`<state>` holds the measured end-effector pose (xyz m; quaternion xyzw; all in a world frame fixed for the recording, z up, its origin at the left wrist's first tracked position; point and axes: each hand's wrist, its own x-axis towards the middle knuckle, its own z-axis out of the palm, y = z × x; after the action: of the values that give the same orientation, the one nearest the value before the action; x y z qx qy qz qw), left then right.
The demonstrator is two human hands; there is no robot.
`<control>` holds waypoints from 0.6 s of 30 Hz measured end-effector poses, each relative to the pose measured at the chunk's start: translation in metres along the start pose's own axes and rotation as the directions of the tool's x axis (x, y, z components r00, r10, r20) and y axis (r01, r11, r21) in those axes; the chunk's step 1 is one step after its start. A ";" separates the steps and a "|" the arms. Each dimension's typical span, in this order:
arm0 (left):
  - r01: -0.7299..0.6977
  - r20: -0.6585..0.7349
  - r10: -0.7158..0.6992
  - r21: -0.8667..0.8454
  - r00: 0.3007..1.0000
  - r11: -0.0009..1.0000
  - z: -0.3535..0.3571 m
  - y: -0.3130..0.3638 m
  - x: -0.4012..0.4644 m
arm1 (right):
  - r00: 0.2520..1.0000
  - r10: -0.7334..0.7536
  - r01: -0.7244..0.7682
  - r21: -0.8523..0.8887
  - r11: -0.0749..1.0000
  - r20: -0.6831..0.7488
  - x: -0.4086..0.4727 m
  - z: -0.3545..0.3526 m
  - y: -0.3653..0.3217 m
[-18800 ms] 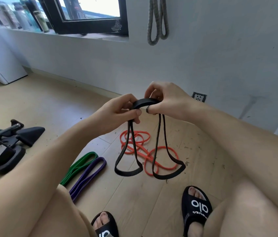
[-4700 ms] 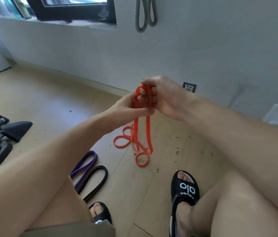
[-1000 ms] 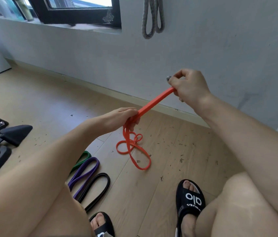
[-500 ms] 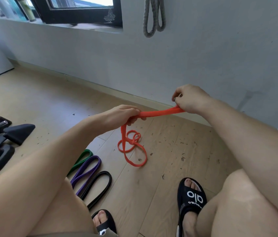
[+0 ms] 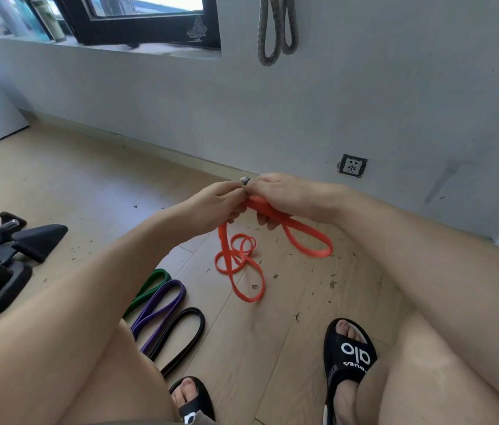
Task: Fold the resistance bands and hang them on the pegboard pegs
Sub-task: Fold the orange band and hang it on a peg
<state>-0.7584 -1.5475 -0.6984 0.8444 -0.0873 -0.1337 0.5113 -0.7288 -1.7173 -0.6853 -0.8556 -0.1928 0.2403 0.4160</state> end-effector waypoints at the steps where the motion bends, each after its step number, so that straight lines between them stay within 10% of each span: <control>1: -0.009 -0.009 0.009 0.009 1.000 1.000 -0.001 0.000 -0.001 | 1.000 0.007 -0.007 0.003 1.000 -0.013 -0.003 -0.003 0.000; 18: -0.037 0.075 0.025 0.170 0.997 0.985 -0.021 -0.010 -0.011 | 0.991 0.042 -0.053 0.084 0.995 0.124 -0.019 -0.018 0.003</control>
<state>-0.7626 -1.5225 -0.6965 0.8783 -0.1301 -0.1484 0.4354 -0.7331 -1.7401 -0.6729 -0.8245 -0.1869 0.3104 0.4346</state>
